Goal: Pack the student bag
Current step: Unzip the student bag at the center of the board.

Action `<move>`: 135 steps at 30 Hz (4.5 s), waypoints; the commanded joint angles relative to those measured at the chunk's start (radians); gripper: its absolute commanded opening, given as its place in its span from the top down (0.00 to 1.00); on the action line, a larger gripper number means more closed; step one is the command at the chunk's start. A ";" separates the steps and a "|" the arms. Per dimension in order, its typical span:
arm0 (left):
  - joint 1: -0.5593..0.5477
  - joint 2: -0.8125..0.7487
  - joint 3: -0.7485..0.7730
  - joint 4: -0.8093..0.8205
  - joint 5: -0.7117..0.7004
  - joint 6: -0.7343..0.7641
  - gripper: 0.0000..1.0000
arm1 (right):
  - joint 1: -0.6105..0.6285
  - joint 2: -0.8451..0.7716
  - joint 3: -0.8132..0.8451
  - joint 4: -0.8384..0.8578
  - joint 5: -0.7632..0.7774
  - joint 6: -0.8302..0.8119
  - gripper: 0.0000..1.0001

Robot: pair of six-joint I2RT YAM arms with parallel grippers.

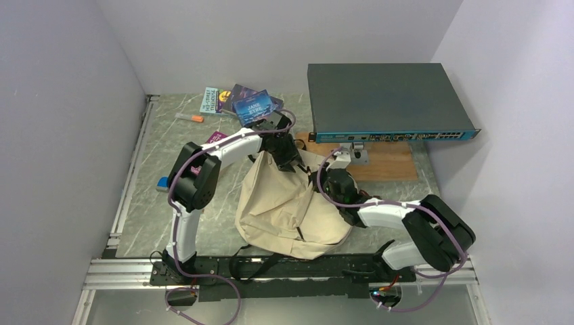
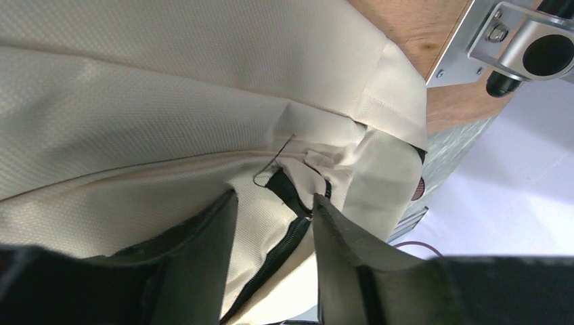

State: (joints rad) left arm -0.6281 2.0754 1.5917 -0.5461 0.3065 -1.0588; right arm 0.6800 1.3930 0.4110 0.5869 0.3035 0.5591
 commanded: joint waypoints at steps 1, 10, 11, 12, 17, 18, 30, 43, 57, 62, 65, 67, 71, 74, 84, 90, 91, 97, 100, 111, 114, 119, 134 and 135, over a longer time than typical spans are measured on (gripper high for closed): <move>0.007 0.020 0.060 -0.028 -0.013 -0.001 0.56 | 0.004 -0.066 -0.045 0.154 -0.017 -0.044 1.00; 0.011 0.079 0.141 -0.081 0.000 0.060 0.68 | 0.004 -0.071 -0.048 0.173 -0.047 -0.066 1.00; 0.011 0.083 0.145 -0.082 0.006 0.064 0.70 | 0.003 -0.073 -0.047 0.173 -0.050 -0.067 1.00; 0.011 0.086 0.147 -0.085 0.010 0.065 0.73 | 0.004 -0.074 -0.047 0.175 -0.051 -0.070 1.00; 0.011 0.085 0.146 -0.071 0.007 0.076 0.89 | 0.004 -0.083 -0.050 0.176 -0.063 -0.072 1.00; 0.011 0.082 0.148 -0.067 0.002 0.085 0.95 | 0.004 -0.083 -0.051 0.176 -0.062 -0.072 1.00; -0.005 -0.162 -0.108 0.069 0.047 0.107 1.00 | 0.003 -0.096 -0.036 0.114 0.055 0.015 1.00; -0.108 -0.336 -0.338 0.128 0.003 0.091 1.00 | 0.004 -0.132 -0.051 0.116 0.071 0.045 1.00; -0.274 -0.592 -0.635 0.206 -0.116 0.023 1.00 | 0.004 -0.170 -0.061 0.098 0.069 0.071 1.00; -0.330 -0.675 -0.775 0.223 -0.147 -0.003 1.00 | 0.002 -0.177 -0.058 0.095 0.065 0.059 1.00; -0.357 -0.715 -0.819 0.241 -0.156 -0.015 1.00 | 0.003 -0.170 -0.058 0.103 0.048 0.048 1.00; -0.359 -0.725 -0.807 0.244 -0.137 0.008 1.00 | 0.003 -0.166 -0.059 0.115 0.012 0.036 1.00; -0.357 -0.731 -0.747 0.268 -0.168 0.060 0.84 | 0.003 -0.175 -0.037 0.053 -0.063 0.031 1.00; -0.348 -0.743 -0.719 0.289 -0.198 0.100 0.68 | 0.004 -0.200 0.009 -0.139 -0.064 0.061 0.77; -0.328 -0.894 -0.841 0.343 -0.242 0.112 0.32 | 0.037 -0.299 0.013 -0.435 -0.109 0.162 0.47; -0.330 -0.973 -0.957 0.442 -0.222 0.050 0.19 | 0.084 -0.221 0.053 -0.455 -0.066 0.205 0.46; -0.330 -0.973 -0.962 0.454 -0.213 0.050 0.19 | 0.085 -0.216 0.047 -0.451 -0.062 0.213 0.48; -0.337 -0.907 -0.898 0.441 -0.191 0.080 0.17 | 0.087 -0.287 -0.042 -0.345 -0.081 0.192 0.91; -0.337 -0.855 -0.850 0.436 -0.178 0.090 0.20 | 0.087 -0.335 -0.065 -0.332 -0.085 0.183 1.00; -0.306 -0.594 -0.575 0.350 -0.191 0.229 0.43 | 0.086 -0.500 -0.176 -0.198 -0.166 0.144 1.00; -0.293 -0.526 -0.521 0.321 -0.179 0.259 0.50 | 0.085 -0.509 -0.162 -0.221 -0.163 0.144 1.00; -0.279 -0.469 -0.519 0.346 -0.162 0.277 0.58 | 0.085 -0.530 -0.189 -0.193 -0.165 0.155 1.00; -0.269 -0.284 -0.428 0.346 -0.128 0.305 0.58 | 0.085 -0.541 -0.184 -0.188 -0.182 0.146 1.00; -0.269 -0.265 -0.410 0.330 -0.137 0.313 0.61 | 0.085 -0.539 -0.179 -0.197 -0.180 0.144 1.00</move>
State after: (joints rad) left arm -0.8978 1.7580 1.0958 -0.2012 0.1902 -0.7883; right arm 0.7635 0.8795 0.2134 0.3065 0.1463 0.7147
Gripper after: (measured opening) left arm 0.424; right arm 0.007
